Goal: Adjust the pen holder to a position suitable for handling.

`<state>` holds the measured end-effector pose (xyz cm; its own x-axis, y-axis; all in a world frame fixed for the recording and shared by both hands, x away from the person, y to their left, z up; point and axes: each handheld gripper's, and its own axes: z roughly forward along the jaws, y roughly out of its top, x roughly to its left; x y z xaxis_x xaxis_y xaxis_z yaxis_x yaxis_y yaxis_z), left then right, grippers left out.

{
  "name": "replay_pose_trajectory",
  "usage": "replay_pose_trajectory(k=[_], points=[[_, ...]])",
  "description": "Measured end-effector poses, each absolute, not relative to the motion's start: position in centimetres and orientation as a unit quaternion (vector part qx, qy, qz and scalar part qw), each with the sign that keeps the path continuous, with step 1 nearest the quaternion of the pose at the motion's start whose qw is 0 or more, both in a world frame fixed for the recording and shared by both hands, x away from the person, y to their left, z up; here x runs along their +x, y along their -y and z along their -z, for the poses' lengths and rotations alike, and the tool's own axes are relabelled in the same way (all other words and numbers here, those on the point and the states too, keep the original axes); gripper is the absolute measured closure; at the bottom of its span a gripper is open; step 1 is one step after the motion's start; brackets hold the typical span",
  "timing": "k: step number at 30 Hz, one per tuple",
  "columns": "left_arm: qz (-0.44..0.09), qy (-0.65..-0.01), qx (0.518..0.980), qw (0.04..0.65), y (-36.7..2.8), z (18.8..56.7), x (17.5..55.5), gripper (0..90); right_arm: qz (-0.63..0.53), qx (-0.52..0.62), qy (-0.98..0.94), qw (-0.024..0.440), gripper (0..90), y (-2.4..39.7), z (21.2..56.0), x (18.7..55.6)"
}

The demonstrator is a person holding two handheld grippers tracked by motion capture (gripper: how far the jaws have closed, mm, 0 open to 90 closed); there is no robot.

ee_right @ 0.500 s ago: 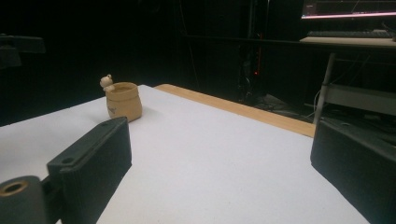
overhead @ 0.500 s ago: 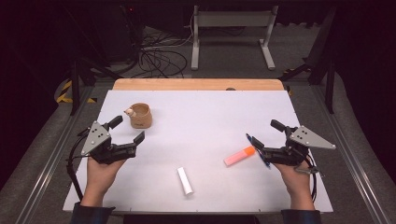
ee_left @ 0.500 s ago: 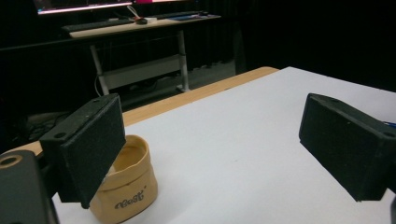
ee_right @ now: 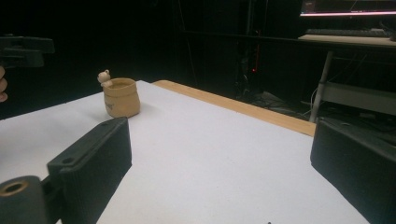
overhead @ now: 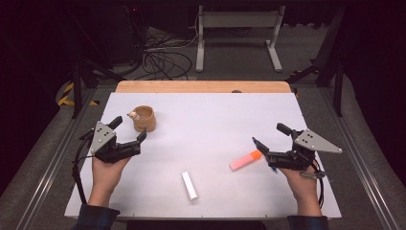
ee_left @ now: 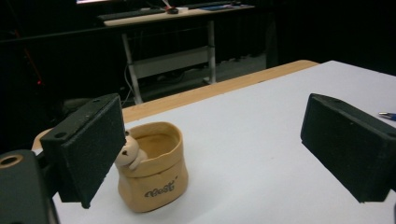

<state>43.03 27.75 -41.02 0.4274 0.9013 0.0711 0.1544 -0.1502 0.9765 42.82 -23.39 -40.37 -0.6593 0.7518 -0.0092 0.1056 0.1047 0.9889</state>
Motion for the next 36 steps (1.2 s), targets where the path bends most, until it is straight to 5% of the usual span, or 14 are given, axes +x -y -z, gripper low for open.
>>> replay_pose_trajectory(k=[36], points=[[-0.381, -0.534, 0.602, 0.455, -28.5, 44.7, 49.0, 20.9, -0.591, 0.314, -0.690, 0.277, 6.0, 23.3, 40.3, 42.8]])
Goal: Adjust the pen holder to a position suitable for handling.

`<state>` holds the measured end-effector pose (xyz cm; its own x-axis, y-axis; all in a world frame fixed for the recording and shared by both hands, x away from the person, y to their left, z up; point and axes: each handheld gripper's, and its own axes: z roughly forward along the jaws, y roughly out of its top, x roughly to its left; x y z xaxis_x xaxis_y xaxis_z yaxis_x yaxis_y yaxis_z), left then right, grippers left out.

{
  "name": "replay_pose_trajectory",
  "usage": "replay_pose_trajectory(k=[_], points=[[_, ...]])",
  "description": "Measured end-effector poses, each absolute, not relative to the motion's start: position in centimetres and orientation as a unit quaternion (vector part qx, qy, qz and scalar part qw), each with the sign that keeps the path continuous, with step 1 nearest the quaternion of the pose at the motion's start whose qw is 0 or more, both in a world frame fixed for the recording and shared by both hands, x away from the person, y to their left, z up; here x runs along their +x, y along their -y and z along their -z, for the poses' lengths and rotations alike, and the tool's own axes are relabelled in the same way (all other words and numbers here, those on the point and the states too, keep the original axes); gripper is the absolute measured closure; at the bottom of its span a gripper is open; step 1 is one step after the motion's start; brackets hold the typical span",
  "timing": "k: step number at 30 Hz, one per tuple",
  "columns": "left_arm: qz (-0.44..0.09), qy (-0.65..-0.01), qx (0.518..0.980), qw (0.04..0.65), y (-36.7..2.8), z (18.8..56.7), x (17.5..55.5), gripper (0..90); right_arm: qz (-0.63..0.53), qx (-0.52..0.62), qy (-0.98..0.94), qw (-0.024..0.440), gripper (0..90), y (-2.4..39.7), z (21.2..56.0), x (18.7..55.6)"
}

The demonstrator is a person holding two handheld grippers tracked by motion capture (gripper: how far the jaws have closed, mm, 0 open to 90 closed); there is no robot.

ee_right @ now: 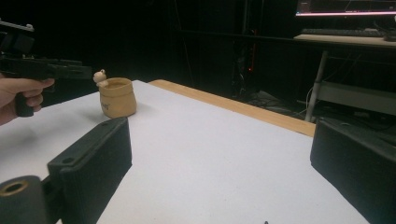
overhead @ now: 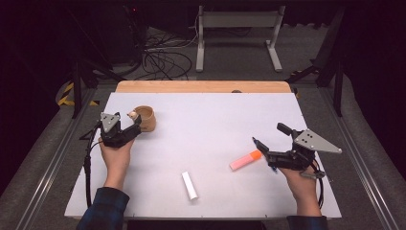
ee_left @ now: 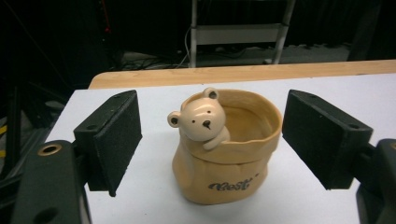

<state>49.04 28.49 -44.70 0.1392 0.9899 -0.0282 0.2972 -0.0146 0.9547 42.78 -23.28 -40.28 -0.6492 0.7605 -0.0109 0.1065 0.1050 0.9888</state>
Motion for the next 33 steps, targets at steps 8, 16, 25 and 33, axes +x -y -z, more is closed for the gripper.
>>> replay_pose_trajectory(k=[8, 16, 25, 33], points=[[-0.380, -0.553, 0.590, 0.449, -28.8, 45.4, 50.4, 25.5, -0.592, 0.315, -0.688, 0.276, 6.1, 23.3, 40.3, 42.8], [-0.371, -0.560, 0.599, 0.436, -28.8, 46.3, 51.4, 29.8, -0.591, 0.315, -0.690, 0.276, 6.1, 23.3, 40.3, 42.8], [-0.352, -0.575, 0.587, 0.448, -29.0, 46.8, 52.1, 33.5, -0.591, 0.315, -0.690, 0.276, 6.1, 23.3, 40.3, 42.8], [-0.344, -0.572, 0.593, 0.450, -28.8, 46.9, 52.6, 40.9, -0.591, 0.316, -0.690, 0.275, 6.1, 23.3, 40.4, 42.9]])
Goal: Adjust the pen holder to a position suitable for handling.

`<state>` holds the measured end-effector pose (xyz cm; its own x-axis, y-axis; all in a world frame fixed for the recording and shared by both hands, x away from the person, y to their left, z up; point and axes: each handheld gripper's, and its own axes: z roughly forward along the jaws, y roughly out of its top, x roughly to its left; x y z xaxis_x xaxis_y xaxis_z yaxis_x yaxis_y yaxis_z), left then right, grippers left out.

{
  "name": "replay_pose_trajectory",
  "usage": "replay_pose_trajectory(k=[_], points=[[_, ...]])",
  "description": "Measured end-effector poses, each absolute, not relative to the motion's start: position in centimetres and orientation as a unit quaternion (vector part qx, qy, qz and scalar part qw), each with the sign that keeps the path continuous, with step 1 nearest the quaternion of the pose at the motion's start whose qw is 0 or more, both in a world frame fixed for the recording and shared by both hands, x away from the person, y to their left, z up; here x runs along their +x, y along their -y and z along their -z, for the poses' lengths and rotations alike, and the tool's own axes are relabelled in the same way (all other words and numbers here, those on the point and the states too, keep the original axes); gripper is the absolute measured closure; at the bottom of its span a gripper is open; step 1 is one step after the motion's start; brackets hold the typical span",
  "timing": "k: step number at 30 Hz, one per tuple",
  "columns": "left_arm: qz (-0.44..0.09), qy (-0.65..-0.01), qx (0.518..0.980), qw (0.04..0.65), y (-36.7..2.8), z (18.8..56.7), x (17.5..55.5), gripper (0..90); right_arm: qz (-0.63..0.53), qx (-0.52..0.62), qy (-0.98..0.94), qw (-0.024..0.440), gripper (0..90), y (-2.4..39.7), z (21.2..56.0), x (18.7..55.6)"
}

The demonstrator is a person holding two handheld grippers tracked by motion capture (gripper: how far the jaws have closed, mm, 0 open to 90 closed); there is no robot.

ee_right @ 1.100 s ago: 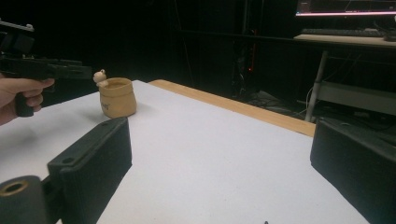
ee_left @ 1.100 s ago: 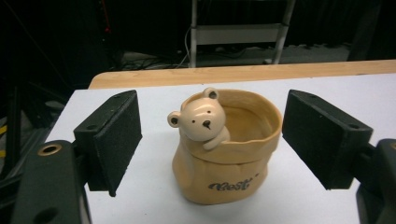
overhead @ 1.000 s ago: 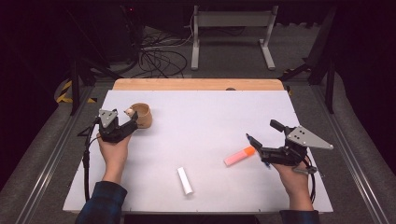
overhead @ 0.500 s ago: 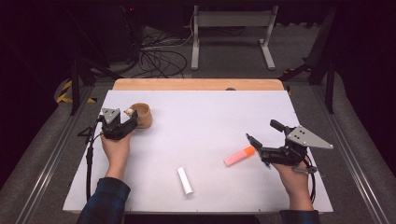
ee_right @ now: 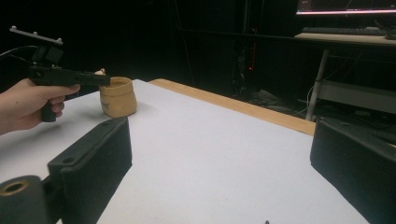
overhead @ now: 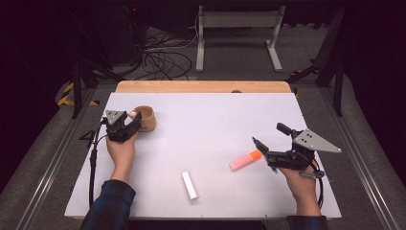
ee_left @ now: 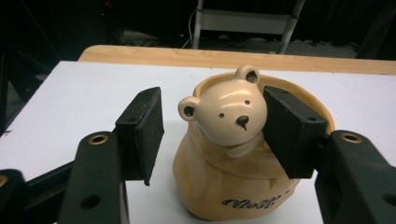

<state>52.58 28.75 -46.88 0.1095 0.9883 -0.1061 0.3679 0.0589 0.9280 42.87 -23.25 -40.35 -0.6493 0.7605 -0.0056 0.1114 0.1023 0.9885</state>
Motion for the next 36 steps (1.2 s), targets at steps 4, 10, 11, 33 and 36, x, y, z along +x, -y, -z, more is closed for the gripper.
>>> replay_pose_trajectory(k=[4, 10, 11, 33, 36], points=[[-0.347, -0.565, 0.607, 0.437, -28.2, 46.7, 53.0, 45.9, -0.589, 0.317, -0.690, 0.274, 6.1, 23.2, 40.4, 42.9], [-0.337, -0.574, 0.600, 0.444, -28.5, 46.7, 53.1, 51.1, -0.590, 0.317, -0.690, 0.274, 6.1, 23.3, 40.4, 42.9], [-0.333, -0.577, 0.597, 0.446, -28.5, 46.6, 53.1, 51.4, -0.589, 0.317, -0.691, 0.274, 6.1, 23.3, 40.4, 42.9], [-0.267, -0.577, 0.605, 0.479, -26.5, 45.9, 52.1, 56.1, -0.588, 0.317, -0.692, 0.273, 6.6, 23.0, 40.5, 42.9], [-0.249, -0.568, 0.614, 0.488, -25.8, 46.1, 51.9, 56.1, -0.588, 0.316, -0.693, 0.273, 6.6, 23.0, 40.5, 43.0]])
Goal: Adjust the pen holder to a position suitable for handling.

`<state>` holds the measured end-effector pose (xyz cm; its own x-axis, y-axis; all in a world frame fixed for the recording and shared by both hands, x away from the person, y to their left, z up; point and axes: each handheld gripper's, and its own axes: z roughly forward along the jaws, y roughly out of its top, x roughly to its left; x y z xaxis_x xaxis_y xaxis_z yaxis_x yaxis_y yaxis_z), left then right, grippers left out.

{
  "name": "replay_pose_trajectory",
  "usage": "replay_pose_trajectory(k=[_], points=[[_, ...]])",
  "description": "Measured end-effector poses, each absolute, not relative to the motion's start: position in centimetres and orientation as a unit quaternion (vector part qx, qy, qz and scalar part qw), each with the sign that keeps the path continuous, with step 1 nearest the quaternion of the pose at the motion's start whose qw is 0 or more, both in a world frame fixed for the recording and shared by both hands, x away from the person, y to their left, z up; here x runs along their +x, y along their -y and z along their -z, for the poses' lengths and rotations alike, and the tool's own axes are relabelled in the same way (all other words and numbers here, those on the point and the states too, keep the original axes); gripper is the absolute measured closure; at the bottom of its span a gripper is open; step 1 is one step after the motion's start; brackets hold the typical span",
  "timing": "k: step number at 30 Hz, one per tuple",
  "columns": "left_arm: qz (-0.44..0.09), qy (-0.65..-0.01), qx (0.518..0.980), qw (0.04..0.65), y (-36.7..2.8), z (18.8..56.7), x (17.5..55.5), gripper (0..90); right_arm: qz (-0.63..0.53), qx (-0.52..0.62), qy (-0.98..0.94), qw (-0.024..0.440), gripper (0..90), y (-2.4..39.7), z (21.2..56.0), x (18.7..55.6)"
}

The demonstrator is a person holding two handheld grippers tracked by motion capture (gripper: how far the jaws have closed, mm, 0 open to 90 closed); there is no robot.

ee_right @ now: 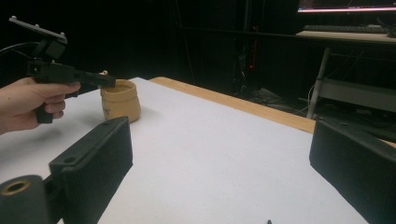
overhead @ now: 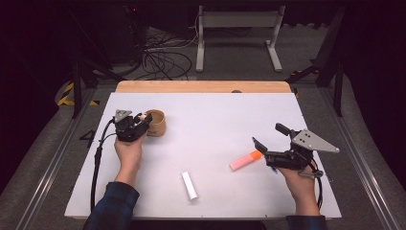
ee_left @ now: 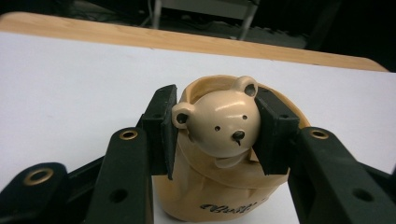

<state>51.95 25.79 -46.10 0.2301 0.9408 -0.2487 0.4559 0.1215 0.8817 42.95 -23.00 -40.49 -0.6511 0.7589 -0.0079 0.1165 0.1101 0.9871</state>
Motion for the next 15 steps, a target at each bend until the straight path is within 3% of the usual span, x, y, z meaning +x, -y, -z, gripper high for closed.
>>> replay_pose_trajectory(k=[15], points=[[-0.198, -0.523, 0.652, 0.511, -21.0, 46.2, 50.8, 56.1, -0.591, 0.313, -0.692, 0.273, 6.6, 22.9, 40.4, 42.9]])
